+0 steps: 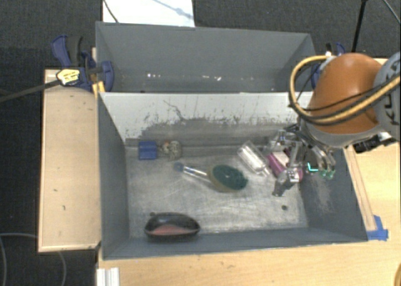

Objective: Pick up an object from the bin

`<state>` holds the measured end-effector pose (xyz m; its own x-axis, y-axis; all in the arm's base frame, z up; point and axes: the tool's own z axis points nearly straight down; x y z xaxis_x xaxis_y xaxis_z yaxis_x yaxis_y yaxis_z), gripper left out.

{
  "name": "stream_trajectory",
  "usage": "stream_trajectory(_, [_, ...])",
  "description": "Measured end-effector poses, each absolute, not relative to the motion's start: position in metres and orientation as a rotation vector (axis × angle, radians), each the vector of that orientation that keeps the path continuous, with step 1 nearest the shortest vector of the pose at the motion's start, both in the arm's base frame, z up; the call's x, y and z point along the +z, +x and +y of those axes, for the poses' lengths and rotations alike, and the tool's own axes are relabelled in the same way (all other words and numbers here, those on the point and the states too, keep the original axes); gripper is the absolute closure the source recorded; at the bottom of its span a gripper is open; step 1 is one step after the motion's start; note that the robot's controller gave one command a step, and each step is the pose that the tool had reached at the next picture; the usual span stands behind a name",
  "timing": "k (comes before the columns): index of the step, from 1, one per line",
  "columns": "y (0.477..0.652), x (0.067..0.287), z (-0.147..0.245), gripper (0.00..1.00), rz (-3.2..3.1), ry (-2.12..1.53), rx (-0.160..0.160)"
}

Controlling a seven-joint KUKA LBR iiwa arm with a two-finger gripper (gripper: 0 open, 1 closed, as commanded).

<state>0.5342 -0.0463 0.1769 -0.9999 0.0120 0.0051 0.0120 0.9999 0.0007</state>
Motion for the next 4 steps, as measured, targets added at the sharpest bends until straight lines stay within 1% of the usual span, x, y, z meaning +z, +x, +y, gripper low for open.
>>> stream_trajectory(1, [0.573, 0.071, 0.053, 0.00, -3.145, 0.142, 0.000])
stream_trajectory(2, [0.567, 0.101, 0.046, 0.00, -3.148, -0.074, -0.002])
stream_trajectory(3, [0.572, 0.101, 0.039, 0.00, -3.145, -0.175, -0.002])
stream_trajectory(4, [0.567, 0.073, 0.057, 0.00, -3.117, -0.441, -0.002])
